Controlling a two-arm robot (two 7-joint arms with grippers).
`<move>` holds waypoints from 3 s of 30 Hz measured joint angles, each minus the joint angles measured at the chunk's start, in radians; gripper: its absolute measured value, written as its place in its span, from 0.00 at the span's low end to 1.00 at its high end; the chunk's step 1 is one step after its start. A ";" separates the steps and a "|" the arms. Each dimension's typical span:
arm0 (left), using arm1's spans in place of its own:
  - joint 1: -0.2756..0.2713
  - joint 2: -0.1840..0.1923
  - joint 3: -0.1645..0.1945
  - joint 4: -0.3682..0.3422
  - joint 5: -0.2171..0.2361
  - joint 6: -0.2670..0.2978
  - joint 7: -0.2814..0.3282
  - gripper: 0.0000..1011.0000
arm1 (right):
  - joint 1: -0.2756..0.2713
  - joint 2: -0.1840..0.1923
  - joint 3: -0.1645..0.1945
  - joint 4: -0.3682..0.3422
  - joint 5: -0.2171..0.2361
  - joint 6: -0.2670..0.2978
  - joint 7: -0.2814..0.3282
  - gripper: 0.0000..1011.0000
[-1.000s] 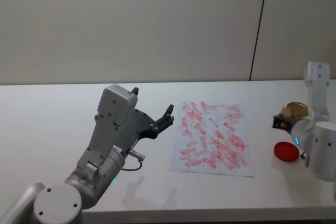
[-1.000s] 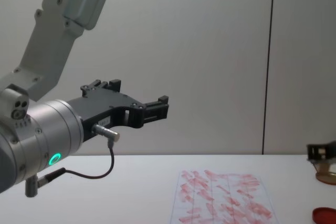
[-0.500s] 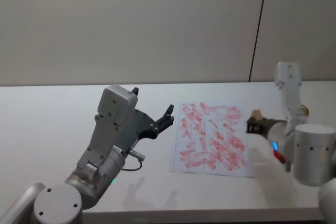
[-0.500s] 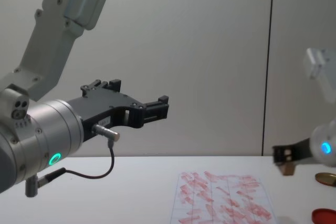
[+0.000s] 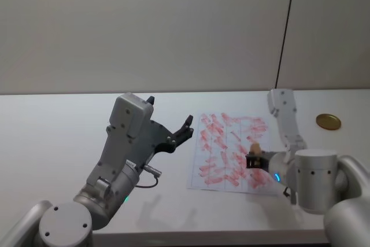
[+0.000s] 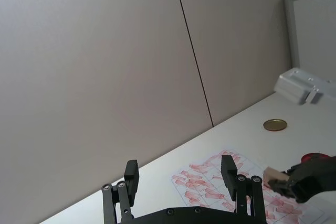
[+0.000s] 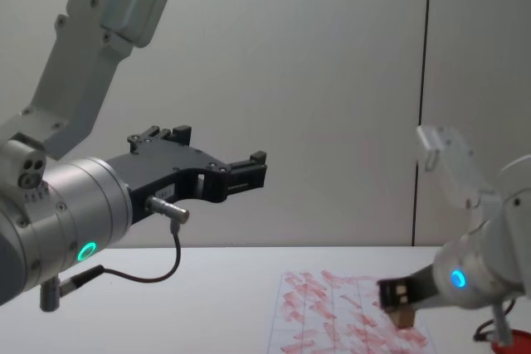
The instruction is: Use the one hand to pick up the stamp and affix it onto the A4 paper.
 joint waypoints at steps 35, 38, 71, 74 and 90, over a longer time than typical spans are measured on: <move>0.000 0.000 0.000 0.000 0.000 0.000 0.000 0.98 | 0.123 -0.081 -0.027 0.320 -0.026 -0.026 0.054 0.22; 0.000 0.000 0.000 0.000 0.000 0.000 0.000 0.98 | 0.129 -0.084 -0.026 0.332 -0.028 -0.027 0.054 0.22; 0.000 0.000 0.000 0.000 0.000 0.000 0.000 0.98 | 0.150 -0.094 -0.003 0.394 -0.039 -0.043 0.045 0.22; 0.000 0.000 0.000 0.000 0.000 0.000 0.000 0.98 | 0.146 -0.093 0.000 0.379 -0.040 -0.045 0.043 0.22; 0.000 0.000 0.000 0.000 0.000 0.000 0.000 0.98 | 0.079 -0.062 0.024 0.127 -0.035 -0.047 0.039 0.22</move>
